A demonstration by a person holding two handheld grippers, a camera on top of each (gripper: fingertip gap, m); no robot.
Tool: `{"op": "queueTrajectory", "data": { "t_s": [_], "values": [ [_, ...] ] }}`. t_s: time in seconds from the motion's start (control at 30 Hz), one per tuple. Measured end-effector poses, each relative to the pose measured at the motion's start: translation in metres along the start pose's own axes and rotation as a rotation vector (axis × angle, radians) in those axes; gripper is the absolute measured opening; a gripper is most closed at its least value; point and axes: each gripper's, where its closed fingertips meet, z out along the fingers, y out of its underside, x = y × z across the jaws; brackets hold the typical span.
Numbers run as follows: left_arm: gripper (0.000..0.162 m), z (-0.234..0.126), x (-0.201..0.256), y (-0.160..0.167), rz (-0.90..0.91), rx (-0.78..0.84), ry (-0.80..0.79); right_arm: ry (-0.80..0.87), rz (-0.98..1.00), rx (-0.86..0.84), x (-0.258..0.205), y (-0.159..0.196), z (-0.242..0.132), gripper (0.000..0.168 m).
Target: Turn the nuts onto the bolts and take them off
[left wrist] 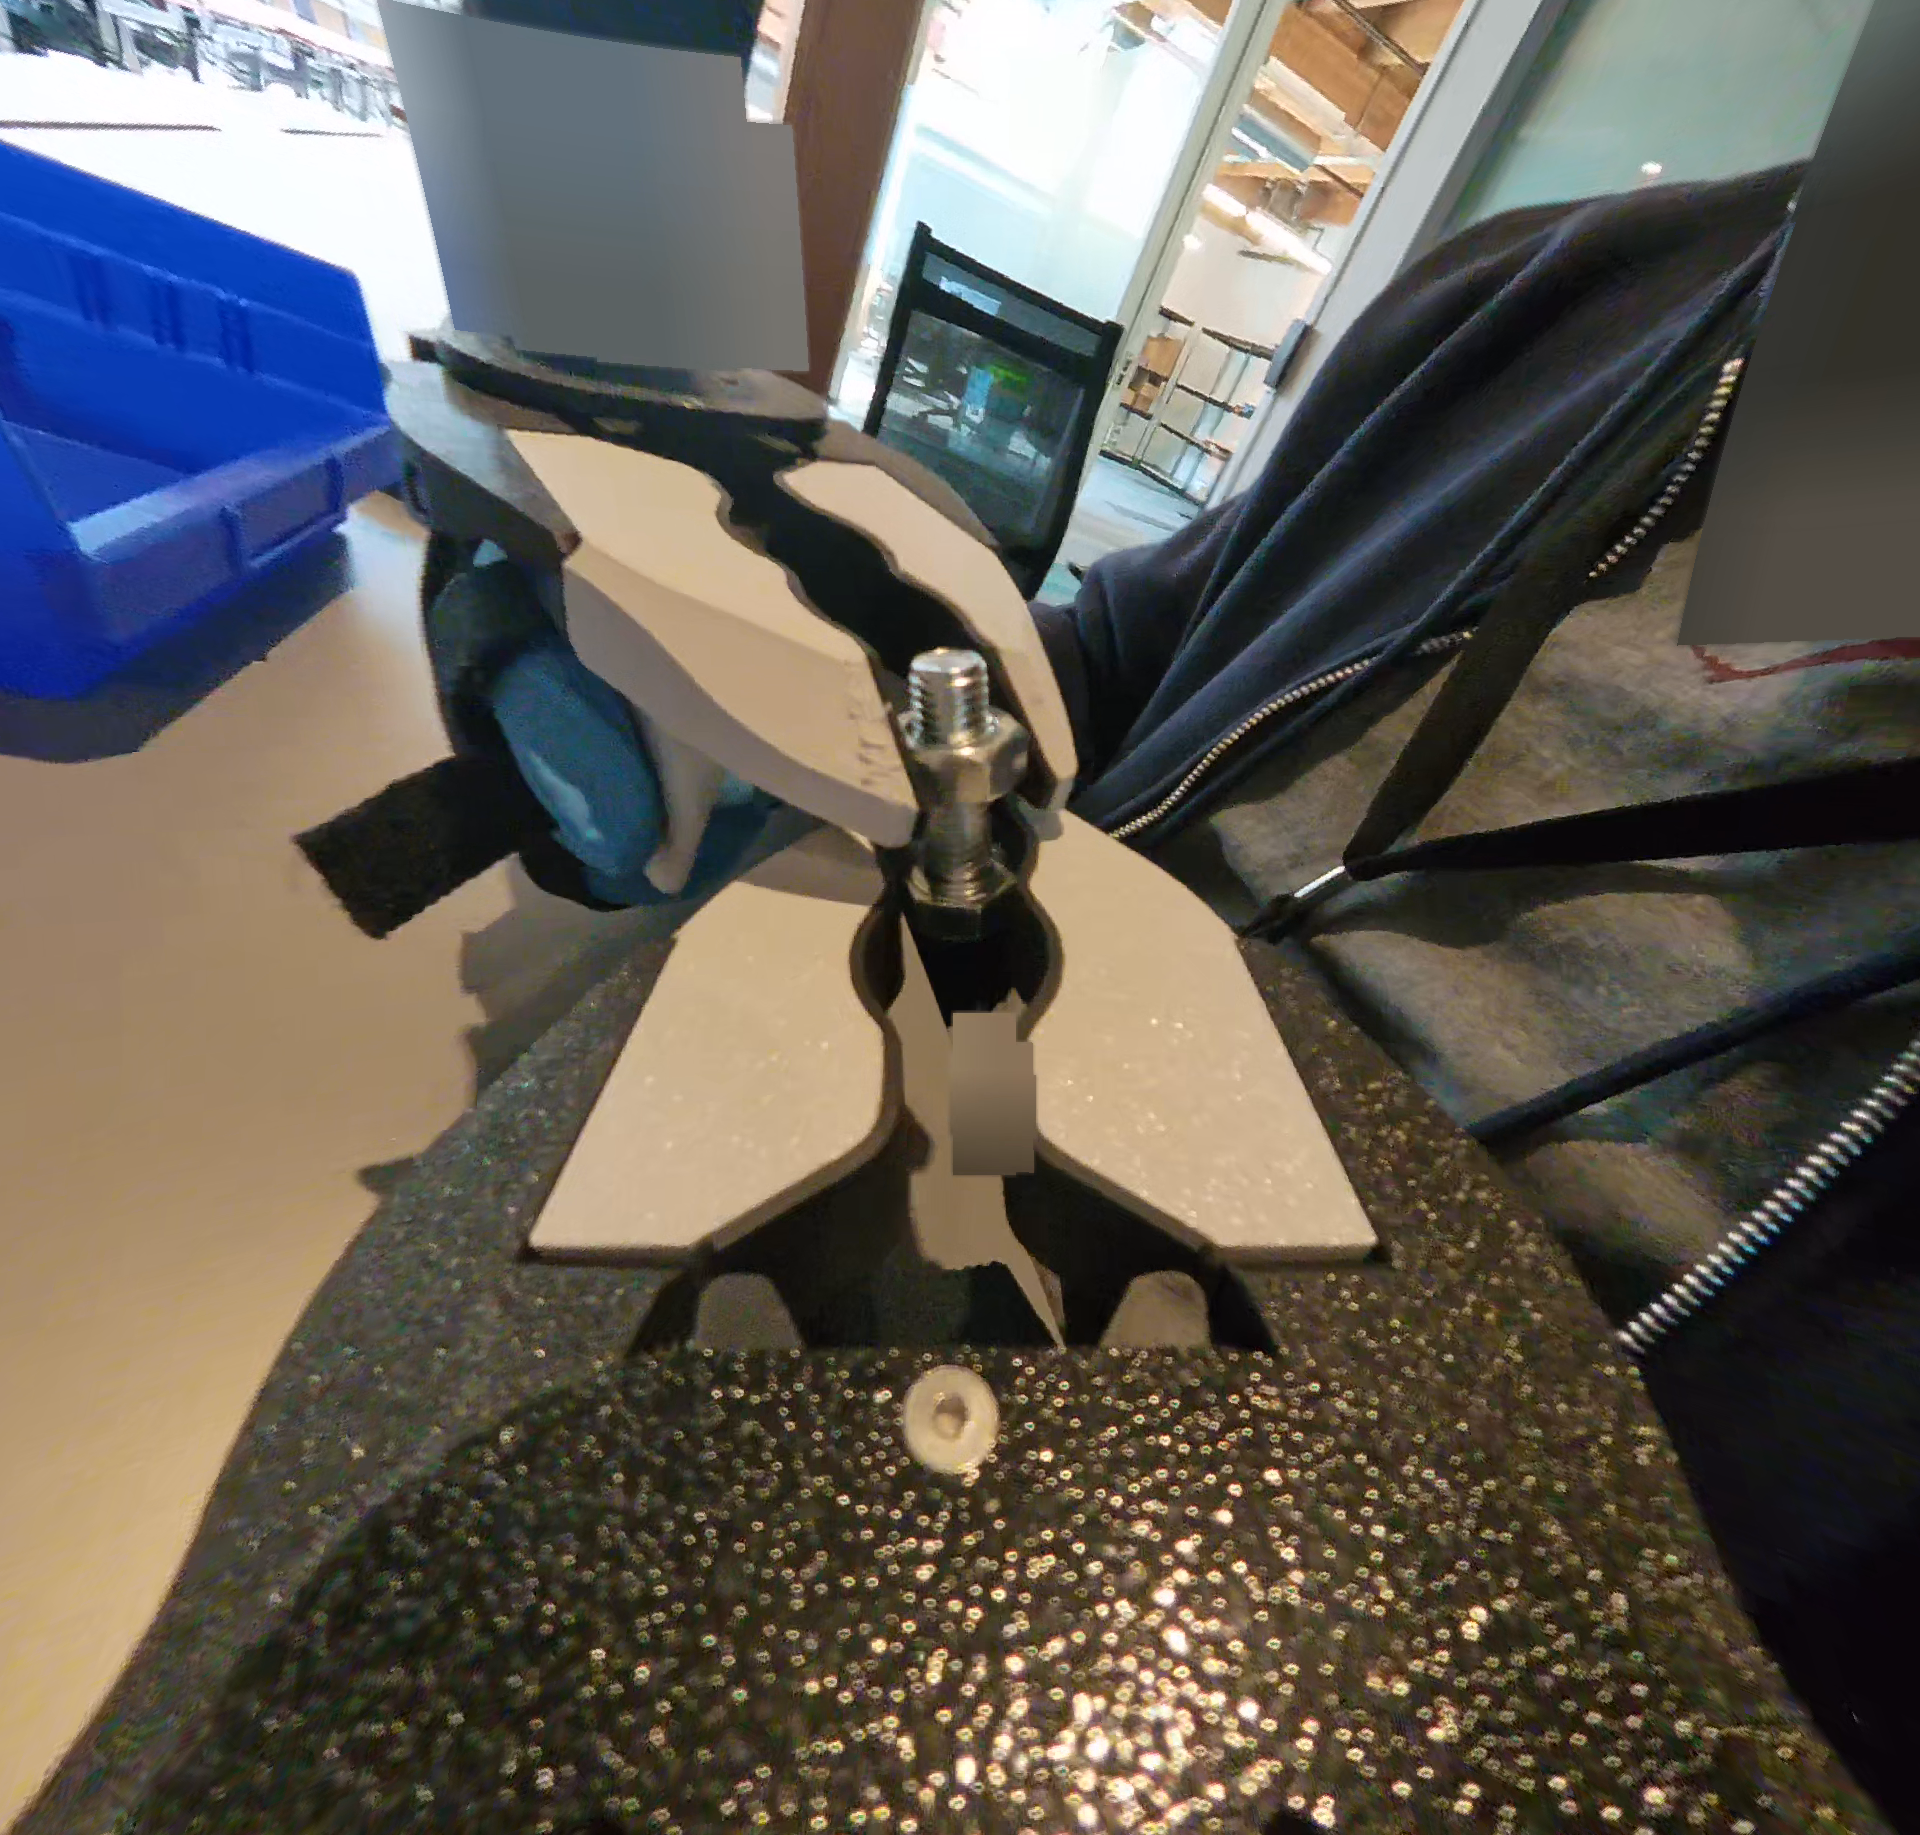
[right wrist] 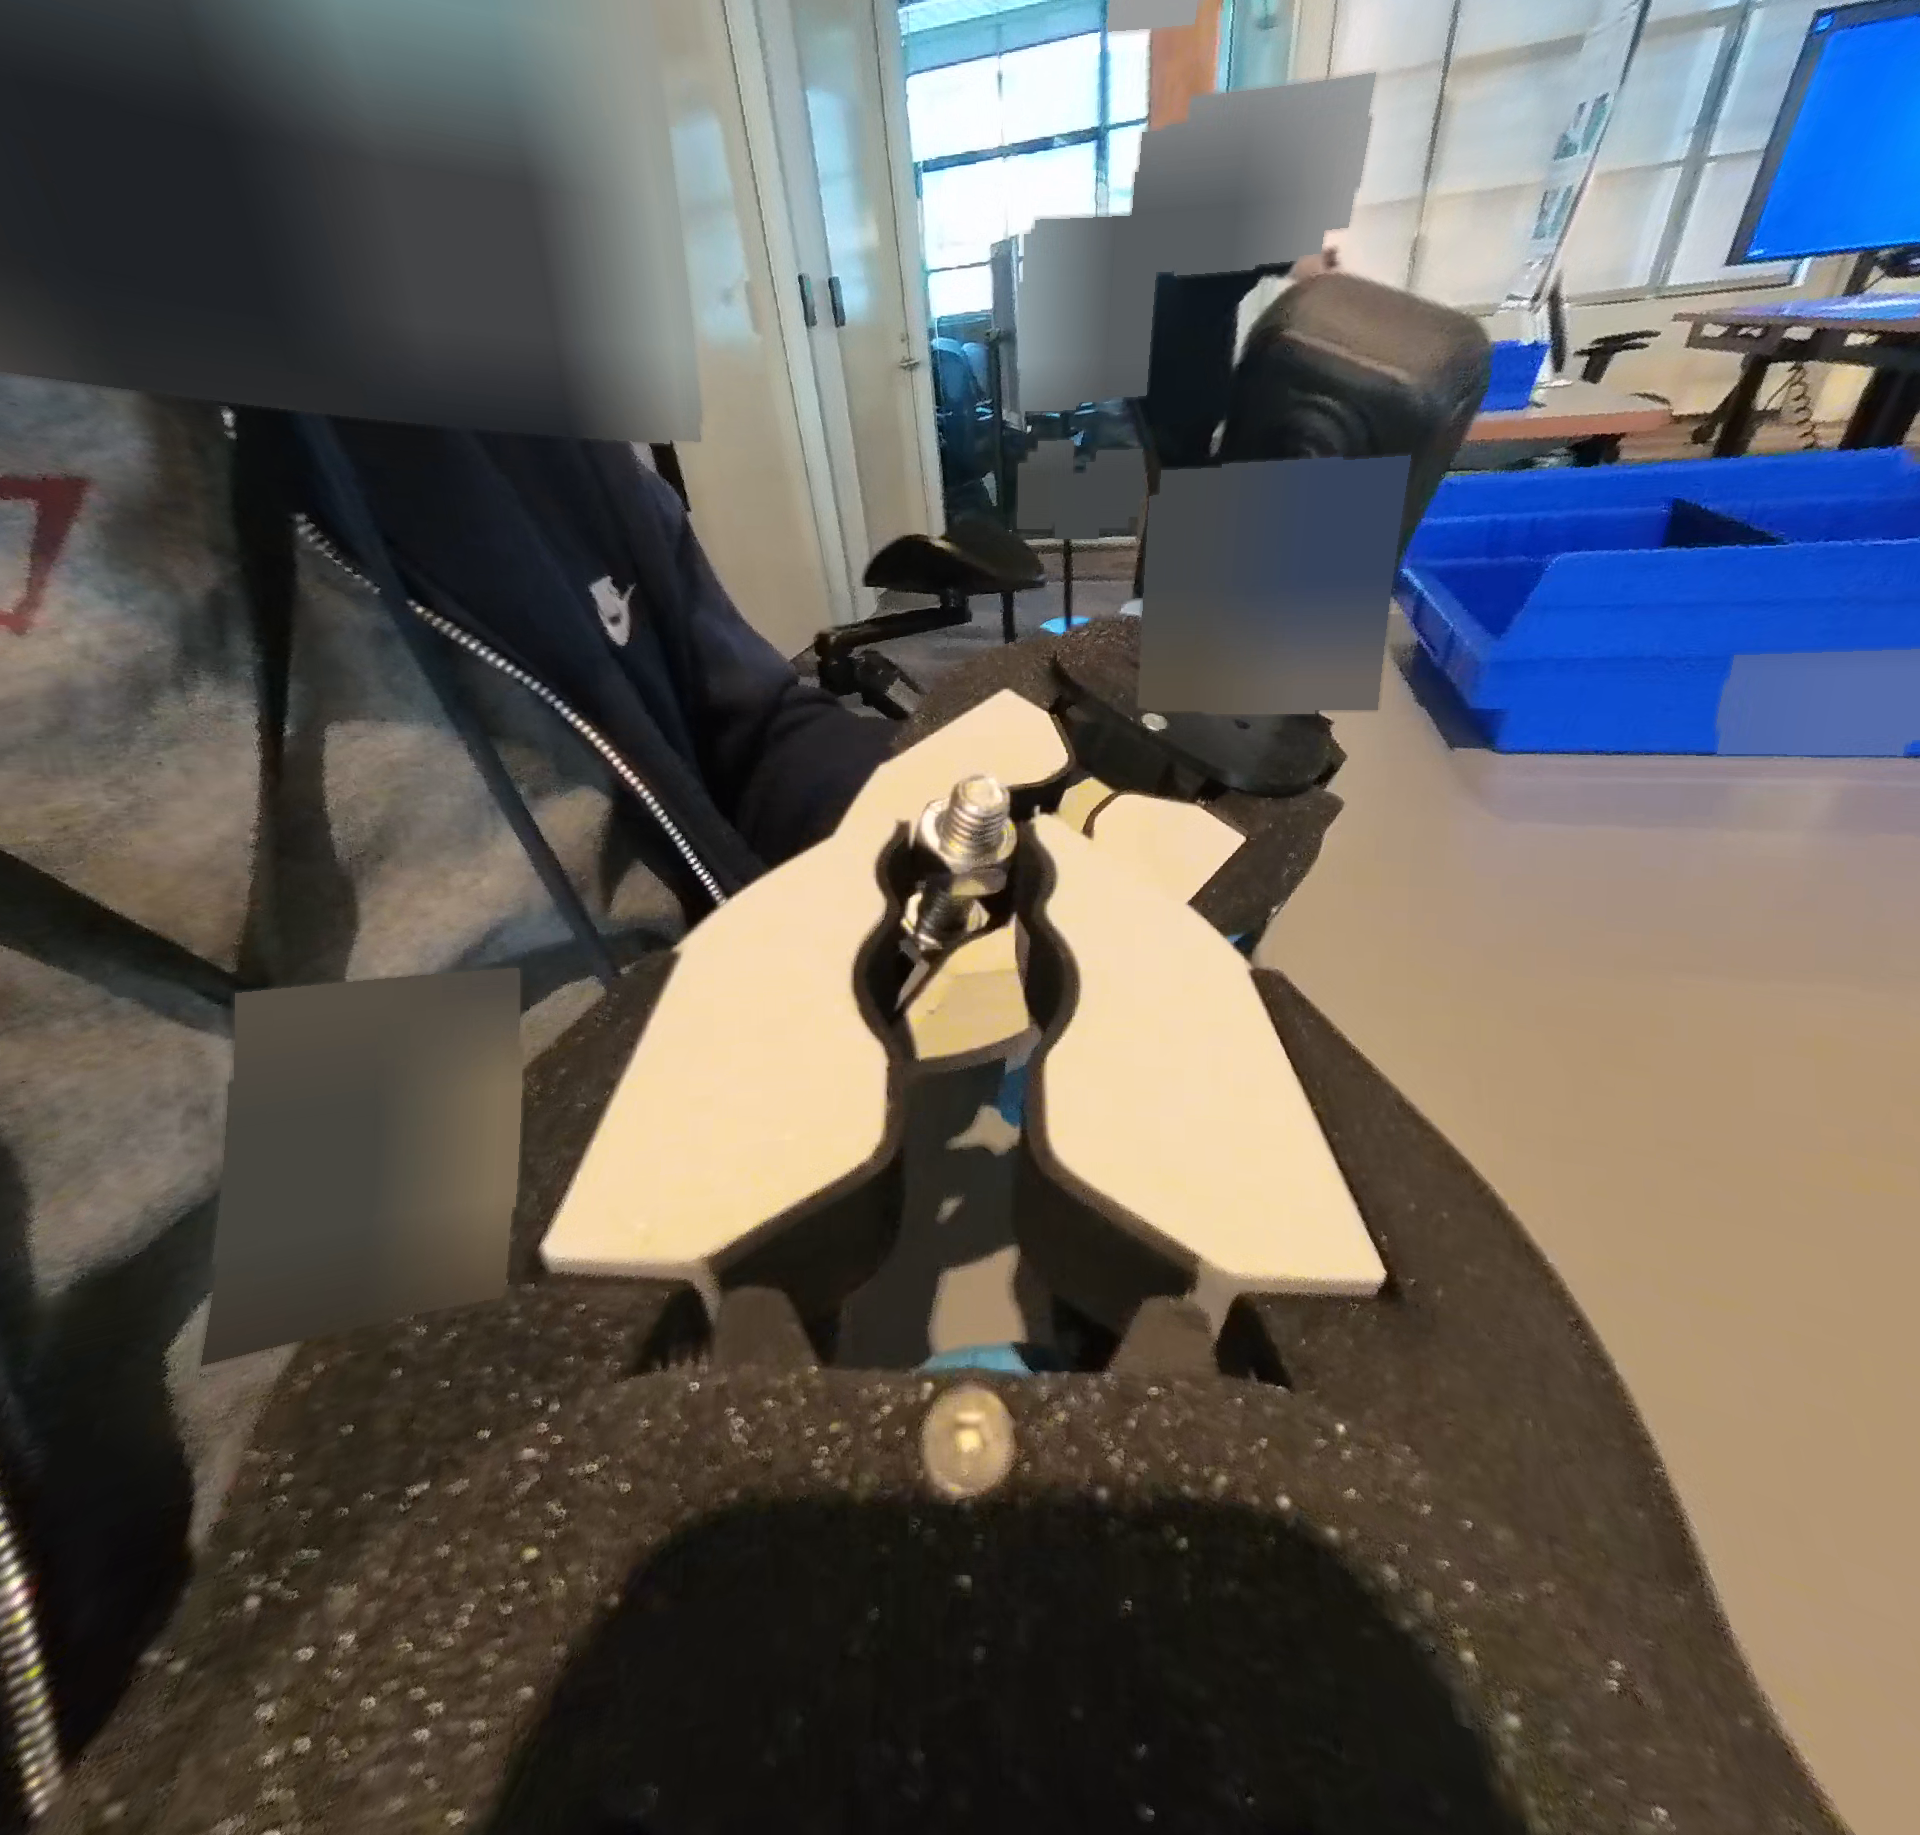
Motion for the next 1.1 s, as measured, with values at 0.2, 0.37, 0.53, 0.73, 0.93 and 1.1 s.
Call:
{"op": "queueTrajectory", "data": {
  "t_s": [0.2, 0.37, 0.53, 0.73, 0.93, 1.1],
  "values": [
    [0.015, -0.014, -0.036, -0.006, 0.130, -0.037, -0.351, 0.263, 0.010, 0.022, 0.026, -0.002, -0.004, 0.019],
    [0.016, -0.027, -0.071, -0.007, 0.221, -0.080, -0.609, 0.531, -0.028, -0.040, 0.053, 0.005, -0.011, 0.025],
    [0.015, -0.022, -0.071, -0.010, 0.139, -0.045, -0.502, 0.440, -0.023, -0.048, 0.055, 0.002, -0.018, 0.048],
    [0.016, -0.011, -0.042, -0.022, -0.080, 0.096, -0.180, 0.176, 0.094, 0.143, 0.033, -0.023, -0.035, 0.033],
    [0.015, 0.004, -0.017, -0.020, -0.168, 0.104, 0.029, 0.098, 0.123, 0.100, 0.020, -0.018, -0.032, 0.030],
    [0.015, 0.008, -0.013, -0.016, -0.179, 0.087, 0.073, 0.048, 0.169, 0.117, 0.020, -0.013, -0.027, 0.027]
  ]
}}
